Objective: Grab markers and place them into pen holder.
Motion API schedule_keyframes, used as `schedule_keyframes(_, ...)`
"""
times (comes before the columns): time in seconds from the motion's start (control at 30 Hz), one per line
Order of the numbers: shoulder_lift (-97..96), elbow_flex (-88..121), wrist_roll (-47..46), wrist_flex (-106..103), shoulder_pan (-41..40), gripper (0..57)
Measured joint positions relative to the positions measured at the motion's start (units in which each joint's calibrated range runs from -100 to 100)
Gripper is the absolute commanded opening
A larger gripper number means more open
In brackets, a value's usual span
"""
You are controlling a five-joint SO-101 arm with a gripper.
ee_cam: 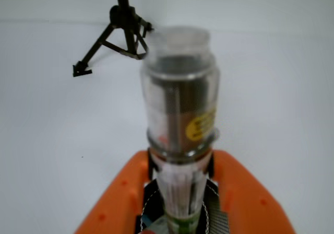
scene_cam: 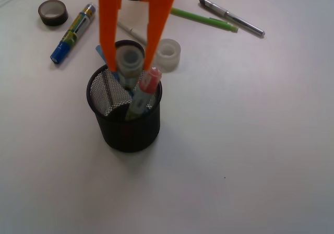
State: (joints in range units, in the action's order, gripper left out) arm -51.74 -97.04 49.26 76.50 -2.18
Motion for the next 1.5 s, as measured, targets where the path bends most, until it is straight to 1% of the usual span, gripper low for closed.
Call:
schedule_keyframes(0.17,0.0,0.0,0.05,2.59,1.04,1.3)
schedule_keyframes(0.2,0.0,0.0,0.05,3.37,1.04,2.8)
schedule_keyframes(0.3,0.0,0.0,0.05,4.41,1.04,10.2)
schedule_keyframes(0.37,0.0,0.0,0.05,4.41,1.04,12.9)
schedule_keyframes(0.67,0.0,0.0,-0.73,4.49,1.04,14.6)
schedule_keyframes(0.83,1.22,0.0,-1.47,4.84,1.85,20.0)
schedule_keyframes(0.97,2.7,0.0,-3.13,4.84,3.4,20.2)
schedule_keyframes(1.1,7.49,0.0,-7.91,6.57,5.11,20.2)
schedule_keyframes(1.2,12.37,-0.09,-10.21,14.0,10.06,20.0)
schedule_keyframes(1.3,16.03,0.72,-12.7,21.25,17.24,19.7)
schedule_keyframes(1.37,18.21,3.05,-14.85,21.77,19.76,19.7)
schedule_keyframes(1.5,23.34,12.67,-16.12,22.29,22.12,19.7)
